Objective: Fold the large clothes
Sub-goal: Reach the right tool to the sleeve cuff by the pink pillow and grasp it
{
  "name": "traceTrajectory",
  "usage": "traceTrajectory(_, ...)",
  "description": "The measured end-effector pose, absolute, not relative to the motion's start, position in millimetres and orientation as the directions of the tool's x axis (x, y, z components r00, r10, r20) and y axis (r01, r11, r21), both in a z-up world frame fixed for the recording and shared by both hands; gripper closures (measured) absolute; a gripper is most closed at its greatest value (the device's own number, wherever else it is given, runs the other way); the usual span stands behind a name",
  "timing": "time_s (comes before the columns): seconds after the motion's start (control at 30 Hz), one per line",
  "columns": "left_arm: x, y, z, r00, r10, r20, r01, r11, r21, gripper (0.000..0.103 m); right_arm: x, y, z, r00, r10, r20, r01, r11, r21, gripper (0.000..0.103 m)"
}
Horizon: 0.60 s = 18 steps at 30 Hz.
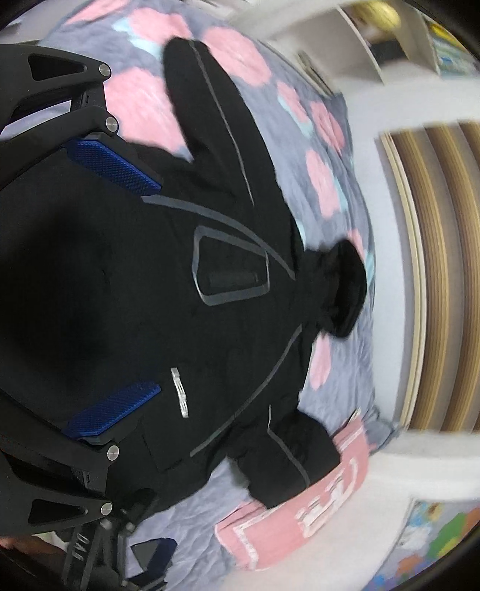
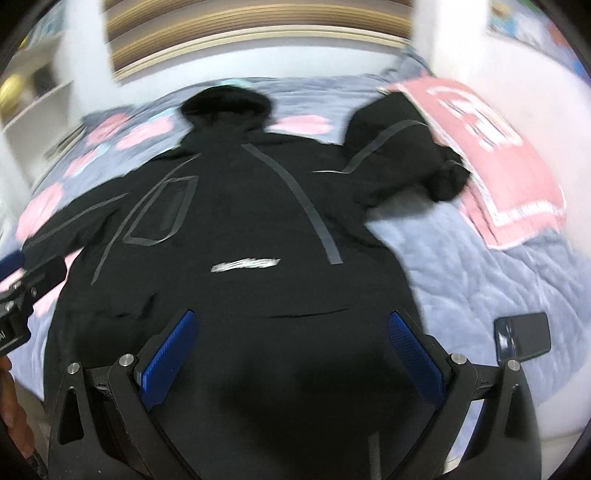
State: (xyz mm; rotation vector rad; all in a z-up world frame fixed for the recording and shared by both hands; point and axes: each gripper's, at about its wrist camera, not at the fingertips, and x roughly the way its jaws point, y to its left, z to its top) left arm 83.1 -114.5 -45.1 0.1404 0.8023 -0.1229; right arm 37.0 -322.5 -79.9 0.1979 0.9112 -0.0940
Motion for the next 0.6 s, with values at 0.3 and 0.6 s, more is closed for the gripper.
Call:
traceTrajectory(0.3,161,-250,-53,0.655,-0.262,-0.709,0.364,0.931,-0.008,0.002,75,-492,-79,0.630,-0.177,-0.757,0.387,0.916,0.108,0.002)
traceTrajectory(0.6,255,-350,-90,0.619,-0.438,-0.652,0.461,0.874,-0.150,0.002,158,-620,-102,0.663,-0.243,-0.708,0.491,0.855,0.167,0.012)
